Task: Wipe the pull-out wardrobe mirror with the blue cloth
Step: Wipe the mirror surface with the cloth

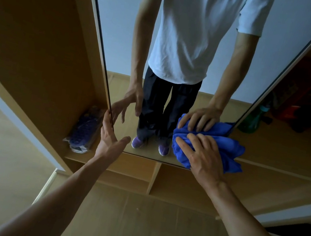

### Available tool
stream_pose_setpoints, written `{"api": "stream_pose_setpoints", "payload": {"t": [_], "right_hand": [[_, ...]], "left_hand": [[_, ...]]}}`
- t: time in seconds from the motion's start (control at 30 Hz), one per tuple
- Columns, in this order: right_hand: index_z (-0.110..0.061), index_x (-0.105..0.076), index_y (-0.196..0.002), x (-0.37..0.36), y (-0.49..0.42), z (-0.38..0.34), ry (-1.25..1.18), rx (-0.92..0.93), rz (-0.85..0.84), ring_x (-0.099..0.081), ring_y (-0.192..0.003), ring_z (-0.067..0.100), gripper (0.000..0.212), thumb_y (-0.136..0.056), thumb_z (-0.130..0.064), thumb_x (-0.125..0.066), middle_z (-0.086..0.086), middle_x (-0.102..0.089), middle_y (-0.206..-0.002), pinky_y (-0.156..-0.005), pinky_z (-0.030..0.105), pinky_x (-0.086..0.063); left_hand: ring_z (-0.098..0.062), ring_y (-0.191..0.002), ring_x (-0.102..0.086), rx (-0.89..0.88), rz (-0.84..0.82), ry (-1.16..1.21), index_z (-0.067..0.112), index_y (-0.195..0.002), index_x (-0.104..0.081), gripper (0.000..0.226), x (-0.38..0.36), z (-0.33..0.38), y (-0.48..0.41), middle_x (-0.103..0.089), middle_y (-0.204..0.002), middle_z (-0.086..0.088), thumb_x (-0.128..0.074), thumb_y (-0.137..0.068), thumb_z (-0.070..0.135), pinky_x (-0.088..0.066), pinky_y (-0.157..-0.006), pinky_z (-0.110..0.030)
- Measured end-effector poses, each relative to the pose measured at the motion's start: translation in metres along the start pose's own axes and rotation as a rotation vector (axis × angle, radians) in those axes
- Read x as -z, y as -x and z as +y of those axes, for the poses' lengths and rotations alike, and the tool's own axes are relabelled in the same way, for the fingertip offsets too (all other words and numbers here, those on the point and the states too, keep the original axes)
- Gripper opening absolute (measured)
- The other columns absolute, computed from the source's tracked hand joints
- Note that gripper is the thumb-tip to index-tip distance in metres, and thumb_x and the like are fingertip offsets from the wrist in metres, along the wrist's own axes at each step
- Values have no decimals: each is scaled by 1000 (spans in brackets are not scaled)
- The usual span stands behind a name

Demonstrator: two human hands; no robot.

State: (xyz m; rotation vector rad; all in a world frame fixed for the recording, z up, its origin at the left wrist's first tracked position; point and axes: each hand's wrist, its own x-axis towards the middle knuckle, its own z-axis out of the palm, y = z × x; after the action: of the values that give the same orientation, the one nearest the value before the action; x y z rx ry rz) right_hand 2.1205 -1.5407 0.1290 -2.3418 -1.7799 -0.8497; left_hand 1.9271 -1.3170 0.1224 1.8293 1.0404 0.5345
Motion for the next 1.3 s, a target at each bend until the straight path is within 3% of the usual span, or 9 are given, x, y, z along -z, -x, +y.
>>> {"api": "stream_pose_setpoints", "payload": {"t": [0.23,0.4,0.53,0.67,0.87,1.03,1.13,1.2,1.3], "right_hand": [[-18,-58,-136,22,-5,11,-84,-32,32,-56,-106,36,51,-88,-4,-52,15,-59,-123,-96,49,-42],[-22,-58,-138,49,-10,33,-40,-142,166,-51,-109,34,63,-80,-3,-74,13,-56,-126,-99,49,-39],[-23,-57,-139,51,-9,37,-32,-155,198,-52,-111,33,66,-79,-6,-79,12,-57,-127,-100,48,-38],[-20,-58,-138,36,0,32,-56,-138,161,-53,-111,34,62,-81,-4,-76,14,-57,-127,-100,49,-40],[-18,-59,-139,12,23,22,-107,-137,-49,-57,-115,36,72,-73,-2,-83,16,-58,-130,-103,50,-45],[-17,-61,-137,10,28,19,-253,-207,-70,-54,-115,34,78,-66,6,-84,16,-57,-131,-100,50,-49],[-19,-54,-139,14,29,18,-479,-349,-117,-55,-113,23,75,-72,6,-76,5,-49,-134,-85,37,-52],[-17,-52,-136,17,31,18,-611,-477,-50,-57,-104,18,67,-76,6,-71,0,-45,-132,-75,33,-53],[-6,-56,-121,21,25,18,-734,-586,100,-58,-98,20,44,-79,0,-70,8,-53,-119,-79,40,-55]], "left_hand": [[-32,-152,-19,5,-7,44,34,-159,10,108,0,2,2,-7,-168,-10,-71,-90,13,-34,-108,-45],[-33,-152,-18,8,-13,34,35,-159,11,108,1,6,6,-5,-169,-9,-70,-91,14,-34,-109,-49],[-32,-153,-17,29,-9,40,35,-159,12,107,0,10,9,-3,-169,-8,-69,-91,15,-34,-110,-51],[-30,-153,-17,31,-12,39,35,-159,11,107,1,9,9,-4,-169,-7,-69,-91,14,-32,-112,-50],[-29,-153,-16,34,-45,66,35,-159,9,109,4,7,7,-5,-169,-7,-71,-89,11,-29,-117,-53],[-28,-154,-12,47,-95,96,40,-157,11,110,9,6,7,-3,-169,-4,-72,-89,15,-26,-119,-58],[-27,-154,-14,60,-124,128,42,-157,9,115,14,9,9,-3,-169,-1,-73,-77,27,-28,-119,-58],[-27,-153,-17,84,-130,149,42,-157,7,116,16,10,9,-5,-169,-1,-69,-70,32,-29,-118,-59],[-26,-154,-16,83,-136,165,43,-157,6,116,17,8,8,-6,-169,-2,-69,-69,32,-28,-119,-58]]}}
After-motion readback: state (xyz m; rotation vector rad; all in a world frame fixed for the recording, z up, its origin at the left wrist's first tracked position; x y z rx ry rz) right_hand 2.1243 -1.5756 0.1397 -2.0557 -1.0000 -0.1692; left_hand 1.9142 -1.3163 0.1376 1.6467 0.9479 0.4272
